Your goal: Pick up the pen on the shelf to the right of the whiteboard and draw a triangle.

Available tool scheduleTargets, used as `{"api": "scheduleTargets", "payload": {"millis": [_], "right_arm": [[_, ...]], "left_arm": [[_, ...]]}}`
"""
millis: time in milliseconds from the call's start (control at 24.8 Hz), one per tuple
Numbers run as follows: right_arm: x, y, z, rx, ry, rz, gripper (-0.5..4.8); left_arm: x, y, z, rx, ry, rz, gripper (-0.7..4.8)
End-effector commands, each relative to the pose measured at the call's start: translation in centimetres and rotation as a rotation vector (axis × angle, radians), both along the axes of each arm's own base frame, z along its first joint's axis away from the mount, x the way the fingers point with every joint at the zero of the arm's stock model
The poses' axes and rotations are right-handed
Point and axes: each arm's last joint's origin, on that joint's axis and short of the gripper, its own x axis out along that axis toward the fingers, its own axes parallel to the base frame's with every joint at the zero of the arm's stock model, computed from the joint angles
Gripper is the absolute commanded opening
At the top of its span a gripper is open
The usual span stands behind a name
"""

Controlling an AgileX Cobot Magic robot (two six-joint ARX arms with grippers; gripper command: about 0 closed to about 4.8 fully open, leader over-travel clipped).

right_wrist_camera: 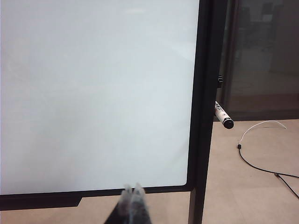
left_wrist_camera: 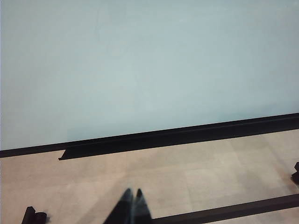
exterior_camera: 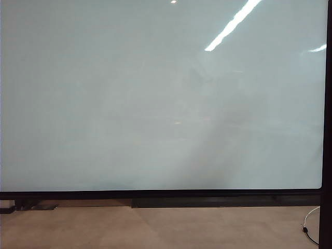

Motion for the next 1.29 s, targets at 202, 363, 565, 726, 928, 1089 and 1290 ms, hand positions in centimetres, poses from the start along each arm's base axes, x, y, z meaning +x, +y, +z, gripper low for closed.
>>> {"api": "scheduleTargets", "payload": {"millis": [202, 363, 565, 726, 928, 1089, 1290], "right_arm": [[0.0, 0.0, -0.1, 0.0, -0.006, 0.0, -0.02], [0.0, 0.0, -0.1, 0.001, -0.006, 0.0, -0.02], [0.0, 0.0, 0.2, 0.002, -0.035, 0.006, 0.0], [-0.2, 0.1, 1.2, 0.017, -0.117, 0.035, 0.02], [-0.2, -0.2, 3.4, 0.009, -0.131, 0.003, 0.55], [2.1, -1.3, 7.8, -0.096, -0.135, -0.011, 2.17], [5.9, -5.0, 10.2, -0.068, -0.177, 0.07, 2.81]], "left_arm": [[0.0, 0.0, 0.1, 0.0, 0.0, -0.004, -0.05], [0.0, 0.0, 0.1, 0.0, 0.0, -0.004, -0.05], [0.0, 0.0, 0.1, 0.0, 0.0, -0.004, -0.05], [0.0, 0.0, 0.1, 0.0, 0.0, -0.004, -0.05], [0.0, 0.0, 0.1, 0.0, 0.0, -0.004, -0.05], [0.0, 0.0, 0.1, 0.0, -0.001, -0.004, -0.05], [0.0, 0.0, 0.1, 0.0, 0.0, -0.004, -0.05]]}}
